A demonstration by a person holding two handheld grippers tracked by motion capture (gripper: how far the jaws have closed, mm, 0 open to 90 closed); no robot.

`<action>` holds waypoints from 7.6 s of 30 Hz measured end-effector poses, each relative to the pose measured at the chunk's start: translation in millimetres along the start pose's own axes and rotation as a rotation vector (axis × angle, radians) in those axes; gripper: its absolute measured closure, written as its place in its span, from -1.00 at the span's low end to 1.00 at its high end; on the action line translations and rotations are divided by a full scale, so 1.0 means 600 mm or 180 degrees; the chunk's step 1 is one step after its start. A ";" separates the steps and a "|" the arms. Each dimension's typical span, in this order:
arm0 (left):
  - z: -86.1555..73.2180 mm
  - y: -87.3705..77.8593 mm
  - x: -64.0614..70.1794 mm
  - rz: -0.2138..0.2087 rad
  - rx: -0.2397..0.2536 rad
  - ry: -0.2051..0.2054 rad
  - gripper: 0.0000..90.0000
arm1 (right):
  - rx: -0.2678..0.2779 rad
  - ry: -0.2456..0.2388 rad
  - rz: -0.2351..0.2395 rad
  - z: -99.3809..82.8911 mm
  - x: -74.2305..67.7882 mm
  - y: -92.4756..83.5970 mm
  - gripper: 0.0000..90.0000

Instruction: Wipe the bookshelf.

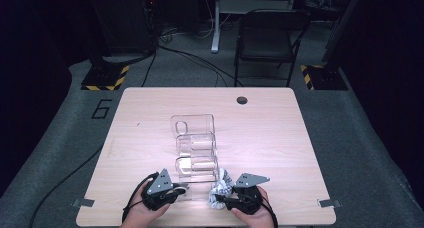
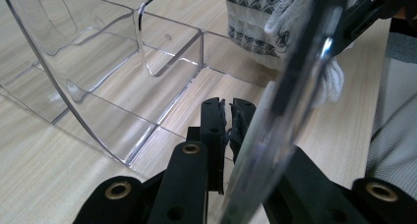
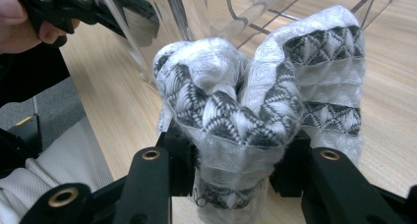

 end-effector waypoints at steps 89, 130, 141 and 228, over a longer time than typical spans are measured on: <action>-0.004 0.002 -0.001 0.0043 -0.0055 0.0053 0.78 | 0.0164 -0.0027 -0.0009 0.012 -0.007 -0.016 0.30; -0.004 0.002 -0.001 0.0052 -0.0058 0.0060 0.78 | 0.0138 -0.0039 -0.0008 0.009 -0.007 -0.011 0.32; -0.004 0.002 -0.001 0.0049 -0.0058 0.0056 0.77 | 0.0255 -0.0026 0.0011 0.017 -0.012 -0.022 0.32; -0.003 0.004 0.000 0.0096 -0.0040 0.0072 0.80 | 0.0129 0.0017 0.0072 0.009 -0.007 -0.010 0.33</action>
Point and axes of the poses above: each handheld gripper's, and its own axes: y roughly forward along the jaws, z roughly out of its top, x roughly to its right, the point moved 4 cm from there along y, roughly forward along the jaws, and after that the axes turned 5 degrees about y, right-handed, at the moved point
